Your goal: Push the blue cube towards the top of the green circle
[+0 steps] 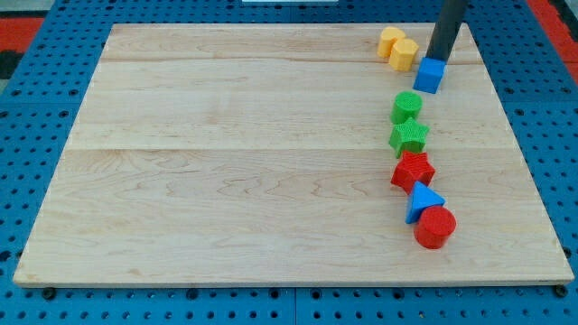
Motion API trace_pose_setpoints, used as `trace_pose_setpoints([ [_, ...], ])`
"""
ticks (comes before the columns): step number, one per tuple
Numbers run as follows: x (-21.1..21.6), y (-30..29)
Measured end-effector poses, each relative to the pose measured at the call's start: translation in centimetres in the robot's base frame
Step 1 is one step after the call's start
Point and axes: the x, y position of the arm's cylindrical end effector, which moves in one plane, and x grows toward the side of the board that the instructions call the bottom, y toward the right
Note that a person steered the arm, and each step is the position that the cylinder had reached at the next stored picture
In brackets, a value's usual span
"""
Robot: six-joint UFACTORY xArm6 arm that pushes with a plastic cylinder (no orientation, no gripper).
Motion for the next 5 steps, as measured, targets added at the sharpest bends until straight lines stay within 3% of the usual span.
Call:
trace_pose_setpoints([
  [5, 1.5, -4.3],
])
